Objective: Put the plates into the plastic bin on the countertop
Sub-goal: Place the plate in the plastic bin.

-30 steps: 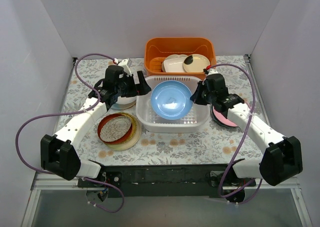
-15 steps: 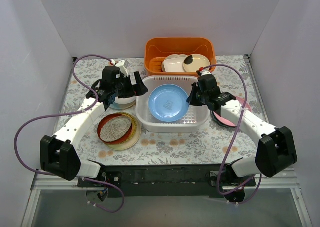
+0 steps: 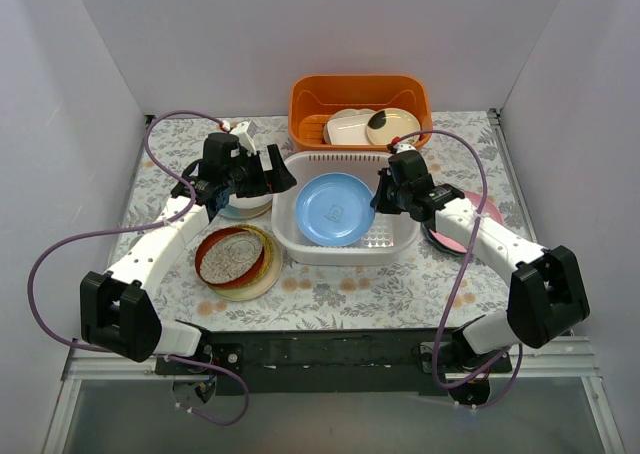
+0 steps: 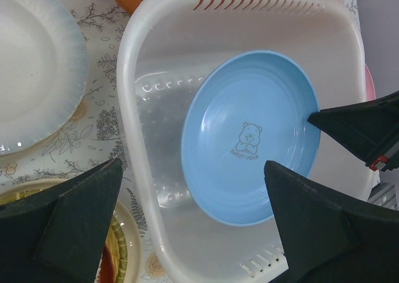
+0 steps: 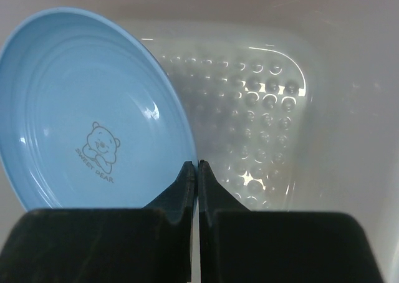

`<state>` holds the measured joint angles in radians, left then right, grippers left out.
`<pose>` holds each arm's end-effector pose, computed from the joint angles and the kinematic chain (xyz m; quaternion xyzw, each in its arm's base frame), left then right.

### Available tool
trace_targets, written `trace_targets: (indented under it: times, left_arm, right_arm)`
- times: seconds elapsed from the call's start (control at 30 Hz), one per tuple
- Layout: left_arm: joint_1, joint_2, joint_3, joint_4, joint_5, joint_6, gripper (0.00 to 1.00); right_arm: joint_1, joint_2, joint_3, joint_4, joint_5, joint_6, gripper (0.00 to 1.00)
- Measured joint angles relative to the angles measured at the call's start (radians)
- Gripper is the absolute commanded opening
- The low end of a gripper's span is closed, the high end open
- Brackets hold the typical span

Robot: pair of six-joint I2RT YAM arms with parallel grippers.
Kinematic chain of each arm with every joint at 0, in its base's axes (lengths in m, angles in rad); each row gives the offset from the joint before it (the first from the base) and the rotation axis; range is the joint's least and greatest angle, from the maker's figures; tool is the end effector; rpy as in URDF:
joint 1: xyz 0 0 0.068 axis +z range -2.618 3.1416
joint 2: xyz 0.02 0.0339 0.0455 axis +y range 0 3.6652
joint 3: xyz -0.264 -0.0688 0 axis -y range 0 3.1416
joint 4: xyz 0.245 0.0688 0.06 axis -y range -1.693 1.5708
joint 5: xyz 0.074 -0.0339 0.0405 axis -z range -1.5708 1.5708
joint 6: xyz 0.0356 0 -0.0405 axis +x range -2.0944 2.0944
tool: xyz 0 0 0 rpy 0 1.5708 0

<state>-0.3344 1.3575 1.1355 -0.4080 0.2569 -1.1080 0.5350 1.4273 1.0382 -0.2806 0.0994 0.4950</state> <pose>0.2841 -0.1083 0.3122 -0.2797 0.8406 -0.3826 0.2622 0.2749 0.1588 0.2694 0.0036 0.8994 0.1753 0.4005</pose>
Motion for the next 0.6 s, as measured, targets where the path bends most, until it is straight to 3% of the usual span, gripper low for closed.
trace_targets:
  times: [0.6]
  left_arm:
    - [0.006,0.000,-0.010,0.009,0.022,0.000,0.98]
  right_arm:
    - [0.017,0.072,0.003,0.000,0.007,-0.003,0.01]
